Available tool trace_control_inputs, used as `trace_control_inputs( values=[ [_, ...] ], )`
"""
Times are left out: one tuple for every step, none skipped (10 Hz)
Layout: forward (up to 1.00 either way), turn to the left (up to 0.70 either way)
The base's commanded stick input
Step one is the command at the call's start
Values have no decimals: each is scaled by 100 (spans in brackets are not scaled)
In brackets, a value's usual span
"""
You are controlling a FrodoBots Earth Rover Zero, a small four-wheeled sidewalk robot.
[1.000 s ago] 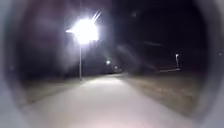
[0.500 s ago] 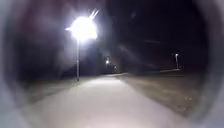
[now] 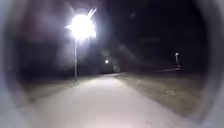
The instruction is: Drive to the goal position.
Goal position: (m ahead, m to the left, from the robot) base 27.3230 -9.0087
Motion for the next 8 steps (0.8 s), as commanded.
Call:
trace_control_inputs(
  values=[
    [70,11],
    [70,0],
    [70,0],
    [70,0],
    [70,0],
    [70,0],
    [70,0],
    [70,0]
  ],
)
